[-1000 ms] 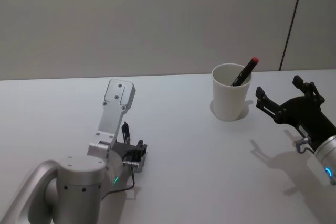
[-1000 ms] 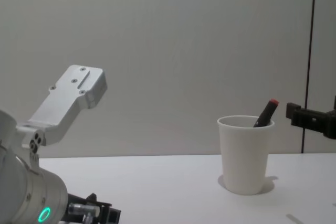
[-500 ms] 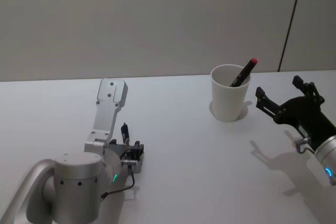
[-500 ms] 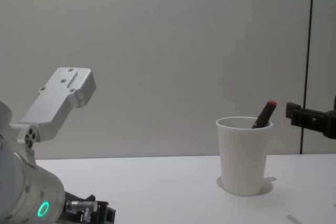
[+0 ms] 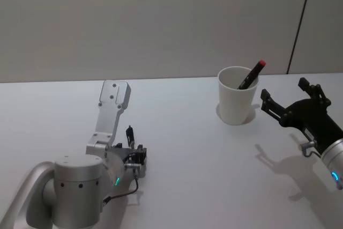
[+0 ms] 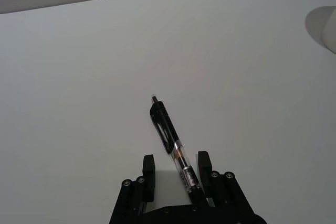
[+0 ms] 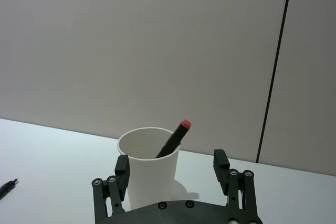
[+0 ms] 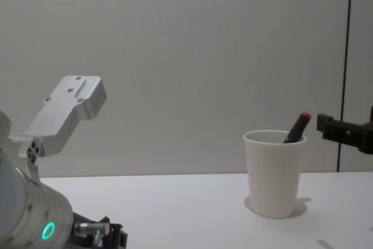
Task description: Place the pen into the pen holder.
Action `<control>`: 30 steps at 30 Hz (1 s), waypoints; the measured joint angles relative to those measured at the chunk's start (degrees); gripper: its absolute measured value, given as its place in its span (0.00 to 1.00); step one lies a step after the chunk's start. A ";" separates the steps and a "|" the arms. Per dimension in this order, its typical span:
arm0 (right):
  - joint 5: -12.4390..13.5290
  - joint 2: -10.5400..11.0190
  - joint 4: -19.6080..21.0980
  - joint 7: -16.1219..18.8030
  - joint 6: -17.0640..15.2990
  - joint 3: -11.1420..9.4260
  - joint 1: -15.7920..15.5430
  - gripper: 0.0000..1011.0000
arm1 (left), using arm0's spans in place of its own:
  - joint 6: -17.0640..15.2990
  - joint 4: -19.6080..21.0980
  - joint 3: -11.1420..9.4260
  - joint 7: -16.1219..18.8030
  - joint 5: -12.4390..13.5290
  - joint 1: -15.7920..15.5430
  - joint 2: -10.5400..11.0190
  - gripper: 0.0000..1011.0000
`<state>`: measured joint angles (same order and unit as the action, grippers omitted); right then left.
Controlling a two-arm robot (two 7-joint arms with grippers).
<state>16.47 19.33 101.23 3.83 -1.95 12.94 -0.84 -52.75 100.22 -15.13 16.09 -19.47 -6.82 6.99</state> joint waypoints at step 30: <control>0.00 0.00 0.00 0.00 0.00 0.00 0.00 0.99 | 0.94 0.84 -0.94 -7.69 6.63 0.70 0.47 0.14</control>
<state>16.46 19.34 101.23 3.82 -1.95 12.94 -0.84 -51.81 101.06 -16.07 8.40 -12.84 -6.12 7.46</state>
